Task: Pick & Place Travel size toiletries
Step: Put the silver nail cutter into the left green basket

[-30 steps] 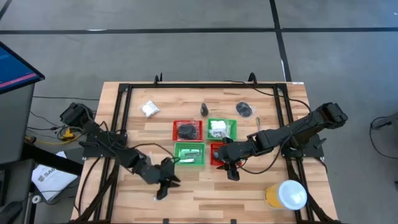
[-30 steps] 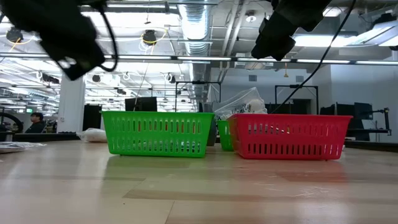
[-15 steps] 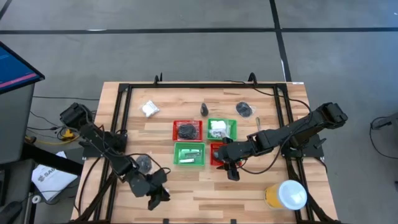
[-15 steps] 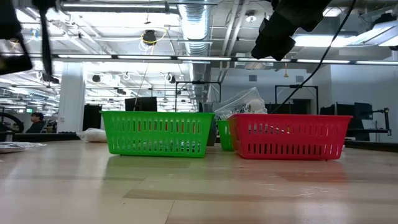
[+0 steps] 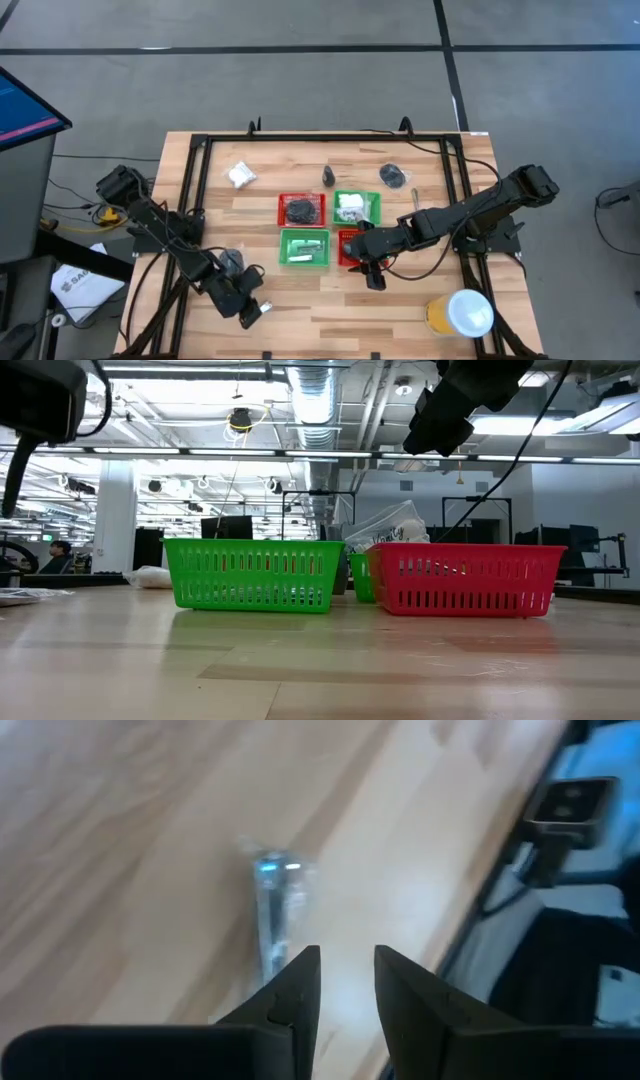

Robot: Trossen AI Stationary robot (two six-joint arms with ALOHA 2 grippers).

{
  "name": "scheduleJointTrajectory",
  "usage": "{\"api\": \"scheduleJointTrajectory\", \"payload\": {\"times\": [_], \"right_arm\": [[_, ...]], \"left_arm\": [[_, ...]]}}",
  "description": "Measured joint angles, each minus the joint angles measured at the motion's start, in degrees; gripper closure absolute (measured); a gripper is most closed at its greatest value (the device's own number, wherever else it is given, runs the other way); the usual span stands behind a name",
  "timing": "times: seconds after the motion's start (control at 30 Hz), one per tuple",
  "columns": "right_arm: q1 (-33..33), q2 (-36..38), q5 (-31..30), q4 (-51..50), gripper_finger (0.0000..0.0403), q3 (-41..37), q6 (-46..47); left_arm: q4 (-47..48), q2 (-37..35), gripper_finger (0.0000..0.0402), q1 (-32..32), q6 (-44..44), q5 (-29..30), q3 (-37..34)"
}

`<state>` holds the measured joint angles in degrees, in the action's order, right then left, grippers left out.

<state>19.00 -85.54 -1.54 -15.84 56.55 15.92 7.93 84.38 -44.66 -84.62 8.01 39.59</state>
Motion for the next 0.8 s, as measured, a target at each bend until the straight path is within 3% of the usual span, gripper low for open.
{"api": "scheduleJointTrajectory", "payload": {"times": [0.33, 0.8], "right_arm": [[0.0, 0.0, 0.0, 0.02, 0.0239, 0.0, 0.02], [0.0, 0.0, 0.0, 0.11, 0.0239, 0.0, 0.13]], "left_arm": [[0.7, 0.0, 0.0305, 0.42, -1.81, 0.0, 0.0], [0.68, 2.16, 0.0222, 0.44, -1.05, -1.01, 0.02]]}}
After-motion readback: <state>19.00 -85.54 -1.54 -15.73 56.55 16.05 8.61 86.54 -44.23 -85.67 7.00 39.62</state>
